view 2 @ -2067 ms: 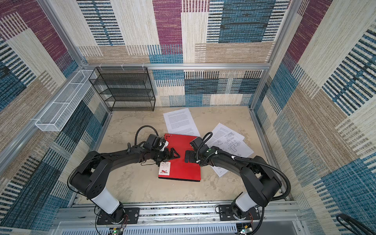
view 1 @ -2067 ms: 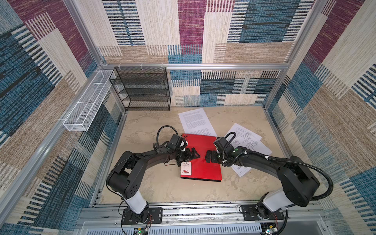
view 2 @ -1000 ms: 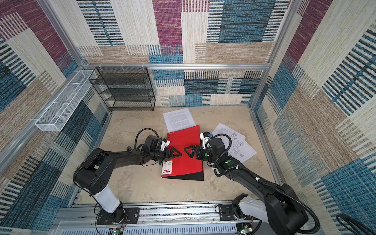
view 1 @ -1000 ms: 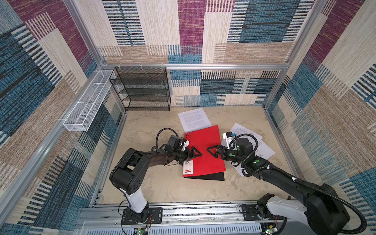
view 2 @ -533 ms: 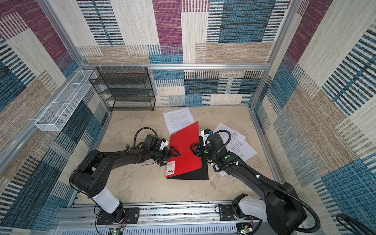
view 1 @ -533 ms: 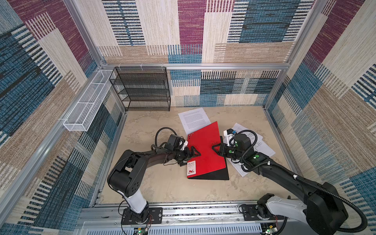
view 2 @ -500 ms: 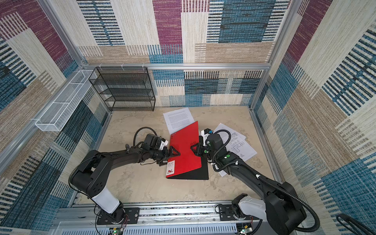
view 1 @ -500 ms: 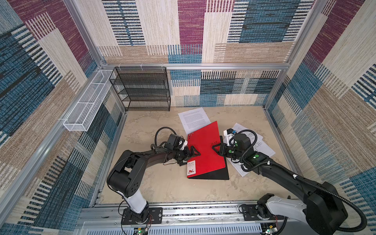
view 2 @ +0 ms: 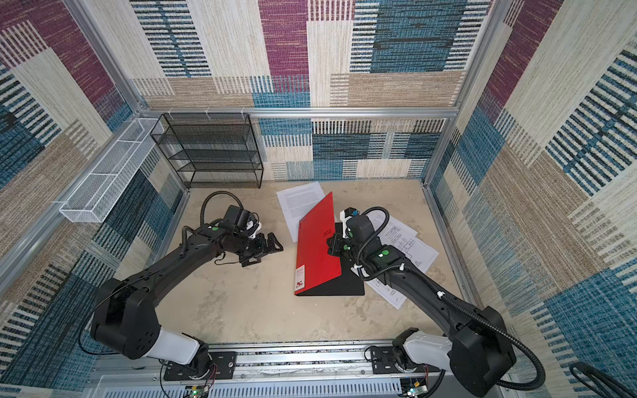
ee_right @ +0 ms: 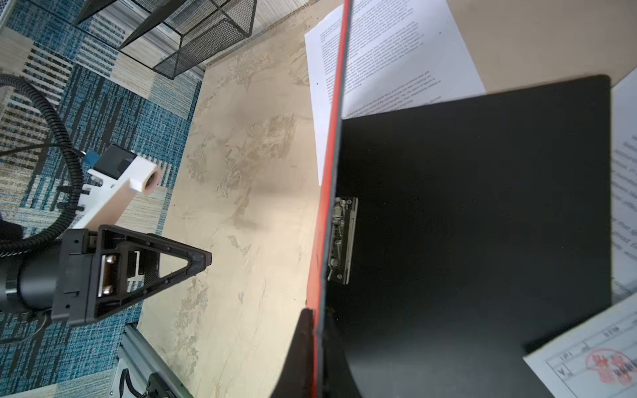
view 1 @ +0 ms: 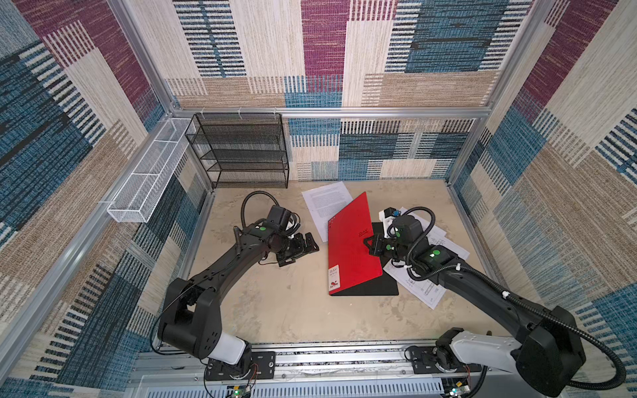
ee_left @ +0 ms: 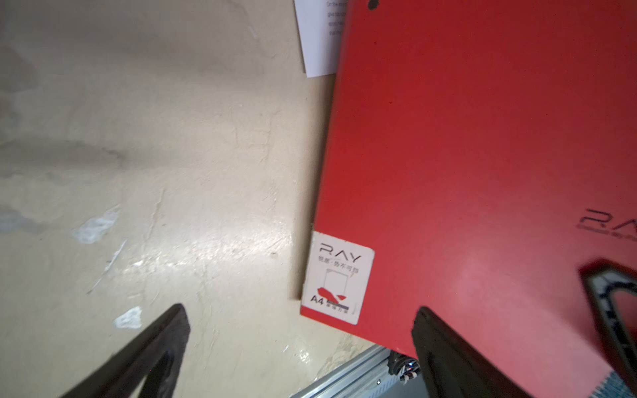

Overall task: Put the files into the folder
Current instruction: 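Lift the red cover with the right gripper, swinging it away from the left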

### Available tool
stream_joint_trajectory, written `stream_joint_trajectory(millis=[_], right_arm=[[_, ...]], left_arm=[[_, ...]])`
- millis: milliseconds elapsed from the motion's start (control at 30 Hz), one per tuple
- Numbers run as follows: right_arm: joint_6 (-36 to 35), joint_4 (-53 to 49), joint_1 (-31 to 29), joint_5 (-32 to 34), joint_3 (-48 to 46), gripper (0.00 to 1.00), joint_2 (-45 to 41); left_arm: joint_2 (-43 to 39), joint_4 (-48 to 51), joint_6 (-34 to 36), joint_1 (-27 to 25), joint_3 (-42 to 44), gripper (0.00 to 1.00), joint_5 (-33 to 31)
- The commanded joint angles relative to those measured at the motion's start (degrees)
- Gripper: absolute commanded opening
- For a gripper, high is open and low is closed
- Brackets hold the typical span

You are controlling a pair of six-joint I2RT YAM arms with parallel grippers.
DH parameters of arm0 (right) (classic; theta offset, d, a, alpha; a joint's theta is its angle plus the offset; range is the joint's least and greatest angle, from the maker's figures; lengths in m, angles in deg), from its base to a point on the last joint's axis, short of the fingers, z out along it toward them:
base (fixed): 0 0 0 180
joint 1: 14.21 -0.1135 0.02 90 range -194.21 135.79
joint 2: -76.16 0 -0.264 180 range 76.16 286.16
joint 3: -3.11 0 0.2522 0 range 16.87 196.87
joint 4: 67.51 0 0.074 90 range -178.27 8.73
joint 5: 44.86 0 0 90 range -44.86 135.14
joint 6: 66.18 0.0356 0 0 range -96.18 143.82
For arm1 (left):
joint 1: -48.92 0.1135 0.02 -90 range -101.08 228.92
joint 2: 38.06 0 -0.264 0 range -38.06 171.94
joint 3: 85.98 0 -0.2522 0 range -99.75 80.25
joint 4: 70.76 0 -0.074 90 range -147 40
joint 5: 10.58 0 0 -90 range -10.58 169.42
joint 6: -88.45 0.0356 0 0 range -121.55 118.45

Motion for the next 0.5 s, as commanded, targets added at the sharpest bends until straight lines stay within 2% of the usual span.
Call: stream_joint_trajectory(millis=[0, 100, 200, 333, 467], right_arm=[[-1.9, -2.2, -1.5, 2.3, 3.6, 0.00, 0.7], [-0.6, -5.4, -4.8, 6.7, 8.1, 0.00, 3.3], [1.2, -9.8, -6.6, 11.0, 12.2, 0.02, 7.2], [2.2, -10.5, -7.3, 11.2, 14.7, 0.19, 8.9], [1.7, -2.6, -7.2, 2.7, 12.9, 0.38, 6.1]], left_arm=[[-1.1, 6.4, 3.3, 0.2, -1.5, 0.99, -5.5], [-1.7, 8.4, 4.2, 0.3, -3.0, 1.00, -7.6], [-2.8, 8.7, 4.7, 0.6, -4.1, 1.00, -6.1], [-2.7, 9.7, 6.1, 1.9, -5.7, 0.99, -3.4], [-0.6, 8.3, 5.8, 4.4, -5.2, 1.00, 4.4]])
